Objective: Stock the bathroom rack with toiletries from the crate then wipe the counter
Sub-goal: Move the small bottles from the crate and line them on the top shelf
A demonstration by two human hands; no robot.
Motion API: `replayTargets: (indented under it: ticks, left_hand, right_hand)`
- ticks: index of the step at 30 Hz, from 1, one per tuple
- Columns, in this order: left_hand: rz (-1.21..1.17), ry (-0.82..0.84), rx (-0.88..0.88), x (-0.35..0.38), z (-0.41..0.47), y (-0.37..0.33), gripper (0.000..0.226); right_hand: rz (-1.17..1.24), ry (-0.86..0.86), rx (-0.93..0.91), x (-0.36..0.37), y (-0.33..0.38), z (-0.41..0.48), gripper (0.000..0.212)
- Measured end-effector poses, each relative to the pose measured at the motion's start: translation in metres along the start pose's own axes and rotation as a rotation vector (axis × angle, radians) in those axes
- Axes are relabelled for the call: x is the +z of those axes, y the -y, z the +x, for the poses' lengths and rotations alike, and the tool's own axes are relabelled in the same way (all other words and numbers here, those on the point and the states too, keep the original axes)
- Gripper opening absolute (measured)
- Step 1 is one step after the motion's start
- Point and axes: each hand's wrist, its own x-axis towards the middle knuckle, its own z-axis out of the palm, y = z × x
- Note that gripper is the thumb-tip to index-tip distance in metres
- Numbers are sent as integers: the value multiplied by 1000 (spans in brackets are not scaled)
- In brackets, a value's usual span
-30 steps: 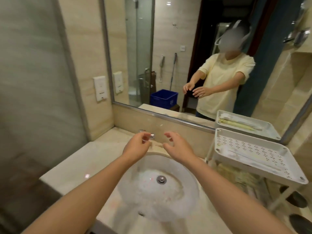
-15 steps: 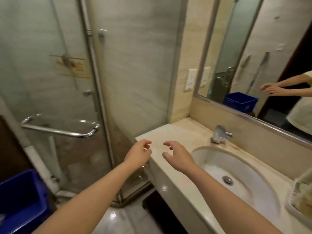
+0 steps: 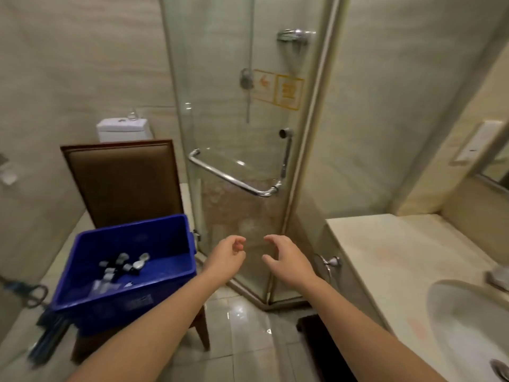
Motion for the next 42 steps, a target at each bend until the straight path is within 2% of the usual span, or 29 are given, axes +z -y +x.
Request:
replayTargets:
  ticks: [14, 26, 34, 42]
  left_hand:
    - [-65, -321, -336, -97, 10, 100, 37]
    - [-119, -593, -541, -137, 15, 149, 39]
    - [-151, -614, -644, -158, 18, 186, 39]
    - [-155, -510, -709, -197, 48, 254, 37]
  right_hand:
    - [73, 386, -316, 97, 96, 124, 52]
    - [70, 581, -523, 164, 141, 202, 52]
    - [61, 690, -530, 209, 160, 231, 52]
    - [33, 756, -409, 275, 175, 263, 54]
